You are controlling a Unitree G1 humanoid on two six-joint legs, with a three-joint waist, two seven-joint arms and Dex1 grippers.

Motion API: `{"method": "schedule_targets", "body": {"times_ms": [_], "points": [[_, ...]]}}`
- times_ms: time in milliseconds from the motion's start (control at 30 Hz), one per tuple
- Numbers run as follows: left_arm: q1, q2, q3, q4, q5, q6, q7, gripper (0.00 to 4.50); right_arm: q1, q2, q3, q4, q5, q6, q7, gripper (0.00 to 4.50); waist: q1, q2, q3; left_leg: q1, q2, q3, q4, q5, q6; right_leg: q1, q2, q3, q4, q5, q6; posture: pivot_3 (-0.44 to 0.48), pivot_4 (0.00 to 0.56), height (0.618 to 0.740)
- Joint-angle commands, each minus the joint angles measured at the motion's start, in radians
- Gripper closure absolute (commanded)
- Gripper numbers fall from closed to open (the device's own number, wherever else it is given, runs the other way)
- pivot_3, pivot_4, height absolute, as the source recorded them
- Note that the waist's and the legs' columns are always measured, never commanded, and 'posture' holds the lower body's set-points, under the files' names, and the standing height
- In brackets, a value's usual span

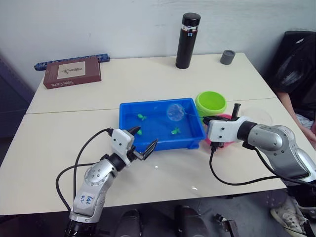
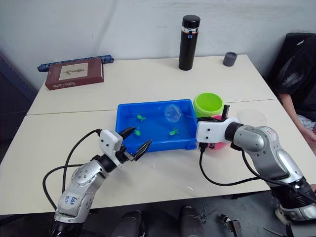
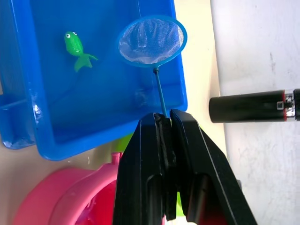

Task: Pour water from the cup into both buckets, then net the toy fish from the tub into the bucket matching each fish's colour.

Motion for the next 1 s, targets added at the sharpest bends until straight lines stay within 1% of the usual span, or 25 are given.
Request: {"method": "schedule_targets", "body": {"times_ms": [33,133,267,367,667,800,900,1000], "points": [[0.004,-0.005,-0.009,-0.042,0.001,-0.022,-0.001,0.04,-0.022,-0.029,-0.036,0.02,-0.015,-0.035,0.012,4.5,0.0,0.0,0.0,0.0,0.0,0.0,0.0,0.0,0.0,0.0,0.0,0.0,0.0,0.0,0.0,0.0,0.15,0.74],[0.006,-0.007,-0.011,-0.042,0.002,-0.024,0.001,0.04,-0.026,-0.03,-0.047,0.024,0.004,-0.03,0.033,4.5,-0.001,0.0,0.0,0.0,0.0,0.0,0.0,0.0,0.0,0.0,0.0,0.0,0.0,0.0,0.0,0.0,0.15,0.74],[0.007,-0.009,-0.012,-0.04,0.003,-0.025,0.004,0.04,-0.044,0.008,-0.087,-0.032,0.135,0.157,0.118,4.5,-0.001,0.0,0.0,0.0,0.0,0.0,0.0,0.0,0.0,0.0,0.0,0.0,0.0,0.0,0.0,0.0,0.15,0.74],[0.006,-0.008,-0.012,-0.039,0.003,-0.025,0.004,0.04,-0.081,0.024,-0.102,-0.06,0.186,0.265,0.152,4.5,-0.002,0.0,0.0,0.0,0.0,0.0,0.0,0.0,0.0,0.0,0.0,0.0,0.001,0.0,0.0,0.0,0.15,0.74],[0.003,-0.013,-0.019,-0.037,0.003,-0.027,0.007,0.04,-0.16,0.021,-0.099,-0.067,0.262,0.453,0.218,4.5,0.0,0.0,0.0,0.0,0.0,0.0,0.0,0.0,0.0,0.0,-0.001,0.0,0.0,0.0,0.0,0.0,0.15,0.74],[0.001,-0.015,-0.019,-0.038,0.004,-0.025,0.01,0.04,-0.219,0.035,-0.127,-0.071,0.376,0.67,0.261,4.5,-0.001,0.0,0.0,0.0,0.0,0.0,0.0,0.0,0.0,0.0,-0.001,0.0,0.0,0.0,0.0,0.0,0.15,0.74],[0.0,-0.016,-0.02,-0.039,0.004,-0.024,0.012,0.04,-0.278,0.02,-0.126,-0.055,0.436,0.791,0.294,4.5,-0.002,0.0,0.0,0.0,0.001,0.0,0.0,0.0,0.0,-0.001,-0.001,0.0,0.001,0.0,0.0,0.0,0.15,0.74],[-0.001,-0.017,-0.02,-0.039,0.003,-0.023,0.013,0.04,-0.317,-0.001,-0.113,-0.042,0.474,0.859,0.318,4.5,0.0,0.0,0.0,0.0,0.001,0.0,-0.001,0.0,0.0,-0.001,-0.001,0.0,0.001,0.0,-0.001,0.0,0.15,0.74]]}}
